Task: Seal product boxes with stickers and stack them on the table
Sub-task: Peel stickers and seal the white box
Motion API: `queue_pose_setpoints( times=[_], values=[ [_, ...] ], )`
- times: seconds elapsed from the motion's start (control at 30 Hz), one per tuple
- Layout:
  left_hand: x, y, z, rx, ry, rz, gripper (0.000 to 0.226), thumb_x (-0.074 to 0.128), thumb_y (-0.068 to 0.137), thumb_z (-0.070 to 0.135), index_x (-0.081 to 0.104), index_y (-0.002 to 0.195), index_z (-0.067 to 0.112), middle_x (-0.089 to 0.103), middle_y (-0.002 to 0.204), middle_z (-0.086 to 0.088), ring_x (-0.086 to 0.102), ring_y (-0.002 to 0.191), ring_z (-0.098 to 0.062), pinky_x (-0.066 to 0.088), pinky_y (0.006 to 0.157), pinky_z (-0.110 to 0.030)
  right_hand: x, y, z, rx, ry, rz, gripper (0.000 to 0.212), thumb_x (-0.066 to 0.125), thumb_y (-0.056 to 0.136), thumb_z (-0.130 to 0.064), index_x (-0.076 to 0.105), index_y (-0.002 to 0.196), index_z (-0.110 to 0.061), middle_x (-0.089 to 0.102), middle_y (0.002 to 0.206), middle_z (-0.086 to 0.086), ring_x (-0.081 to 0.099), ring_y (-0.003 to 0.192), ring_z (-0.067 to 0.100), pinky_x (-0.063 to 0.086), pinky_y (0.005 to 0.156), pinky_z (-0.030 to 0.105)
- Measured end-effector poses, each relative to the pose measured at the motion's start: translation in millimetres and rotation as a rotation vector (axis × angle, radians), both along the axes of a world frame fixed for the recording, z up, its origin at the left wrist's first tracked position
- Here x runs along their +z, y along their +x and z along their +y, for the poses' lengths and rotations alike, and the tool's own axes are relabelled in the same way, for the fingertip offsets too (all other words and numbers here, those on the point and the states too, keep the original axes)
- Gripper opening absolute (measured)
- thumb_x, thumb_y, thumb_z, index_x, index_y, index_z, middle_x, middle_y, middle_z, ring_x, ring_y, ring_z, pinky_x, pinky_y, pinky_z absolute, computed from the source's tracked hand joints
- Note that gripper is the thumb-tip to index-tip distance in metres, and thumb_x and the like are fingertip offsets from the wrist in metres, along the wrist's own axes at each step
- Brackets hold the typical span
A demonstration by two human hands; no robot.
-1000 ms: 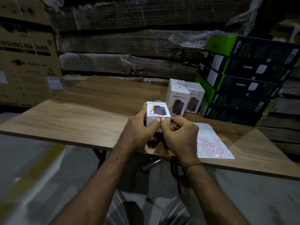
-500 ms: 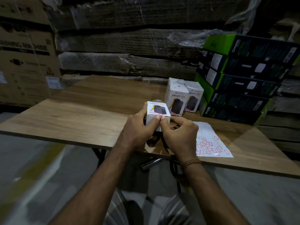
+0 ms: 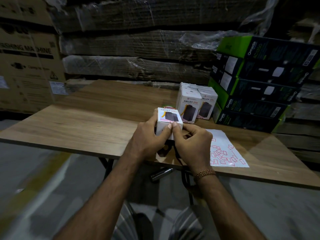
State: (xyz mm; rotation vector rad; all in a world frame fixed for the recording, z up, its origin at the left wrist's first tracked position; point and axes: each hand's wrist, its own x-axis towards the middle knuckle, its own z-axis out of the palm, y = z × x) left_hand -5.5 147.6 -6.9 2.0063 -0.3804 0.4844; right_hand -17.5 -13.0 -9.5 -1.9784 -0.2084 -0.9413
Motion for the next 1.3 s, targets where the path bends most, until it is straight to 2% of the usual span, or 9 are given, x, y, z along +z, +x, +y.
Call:
queue_pose_setpoints(
  times=[0.23, 0.4, 0.53, 0.73, 0.87, 0.97, 1.03, 1.13, 1.3],
  values=[
    [-2.0, 3.7, 0.6, -0.005, 0.023, 0.018, 0.068, 0.058, 0.095, 0.05, 0.046, 0.16, 0.032, 0.078, 0.113, 0.012, 0.073, 0.095, 0.004, 0.063, 0.085, -0.032, -0.9, -1.1, -1.0, 0.011, -0.027, 0.033, 0.026, 0.072, 0.097, -0.035, 0.083, 0.111, -0.016, 0.079, 0.09, -0.01, 0.066, 0.079, -0.012, 0.045, 0.063, 0.003],
    [-0.3, 1.1, 2.3, -0.066, 0.003, 0.051, 0.076, 0.054, 0.093, 0.044, 0.036, 0.165, 0.031, 0.078, 0.117, 0.009, 0.073, 0.096, 0.004, 0.058, 0.077, -0.016, -1.1, -1.0, -3.0, 0.024, 0.022, 0.043, 0.024, 0.071, 0.099, -0.034, 0.083, 0.111, -0.018, 0.078, 0.089, -0.014, 0.068, 0.081, -0.01, 0.053, 0.064, 0.011],
    [-1.9, 3.3, 4.7, -0.105, -0.043, 0.077, 0.068, 0.055, 0.102, 0.048, 0.033, 0.165, 0.038, 0.076, 0.122, 0.012, 0.073, 0.104, -0.001, 0.061, 0.088, -0.03, 0.3, -1.1, -4.9, 0.041, 0.095, 0.063, 0.029, 0.071, 0.099, -0.046, 0.085, 0.103, -0.02, 0.071, 0.08, -0.024, 0.07, 0.08, -0.007, 0.053, 0.065, 0.014],
    [3.1, 0.1, 4.5, -0.138, -0.099, 0.076, 0.059, 0.053, 0.11, 0.047, 0.03, 0.164, 0.044, 0.066, 0.131, 0.029, 0.064, 0.117, 0.011, 0.052, 0.095, -0.013, -3.8, 5.5, -9.1, 0.081, 0.182, 0.128, 0.027, 0.076, 0.096, -0.043, 0.081, 0.109, -0.021, 0.079, 0.103, -0.009, 0.072, 0.093, -0.004, 0.061, 0.072, 0.017],
    [-2.4, 4.3, 7.7, -0.121, -0.08, 0.067, 0.08, 0.065, 0.104, 0.036, 0.017, 0.168, 0.042, 0.062, 0.147, 0.016, 0.065, 0.125, 0.0, 0.059, 0.102, -0.037, -4.9, 9.3, -13.3, 0.186, 0.274, 0.21, 0.024, 0.08, 0.094, -0.028, 0.073, 0.116, -0.022, 0.077, 0.107, -0.011, 0.074, 0.098, 0.001, 0.065, 0.082, 0.03],
    [-4.3, 3.9, 8.8, -0.133, -0.069, 0.051, 0.09, 0.071, 0.101, 0.028, 0.014, 0.168, 0.042, 0.059, 0.152, 0.015, 0.063, 0.129, -0.001, 0.06, 0.101, -0.035, -3.8, 9.1, -14.1, 0.213, 0.273, 0.245, 0.03, 0.08, 0.093, -0.021, 0.067, 0.12, -0.021, 0.074, 0.108, -0.011, 0.073, 0.1, -0.001, 0.064, 0.085, 0.029],
    [-3.5, 3.5, 9.3, -0.126, -0.044, 0.014, 0.092, 0.073, 0.1, 0.022, 0.016, 0.169, 0.044, 0.051, 0.16, 0.018, 0.059, 0.134, 0.001, 0.058, 0.101, -0.027, -2.7, 8.9, -13.0, 0.216, 0.265, 0.242, 0.03, 0.079, 0.094, -0.021, 0.065, 0.121, -0.021, 0.073, 0.107, -0.013, 0.071, 0.1, -0.005, 0.063, 0.085, 0.025],
    [-3.6, 6.3, 11.7, -0.128, -0.046, -0.011, 0.095, 0.075, 0.098, 0.018, 0.019, 0.166, 0.053, 0.021, 0.175, 0.018, 0.046, 0.146, 0.002, 0.056, 0.109, -0.035, -0.5, 9.6, -9.8, 0.207, 0.258, 0.235, 0.033, 0.078, 0.096, -0.032, 0.061, 0.123, -0.022, 0.071, 0.108, -0.015, 0.07, 0.1, -0.008, 0.061, 0.084, 0.02],
    [-3.4, 5.1, 7.8, -0.182, -0.091, 0.033, 0.096, 0.073, 0.099, 0.008, 0.022, 0.164, 0.055, 0.059, 0.152, 0.02, 0.064, 0.129, 0.0, 0.058, 0.106, -0.036, 3.7, 16.6, -14.3, 0.184, 0.17, 0.281, 0.045, 0.078, 0.096, -0.03, 0.054, 0.133, -0.029, 0.069, 0.117, -0.019, 0.068, 0.108, -0.001, 0.062, 0.091, 0.029]
  ],
)
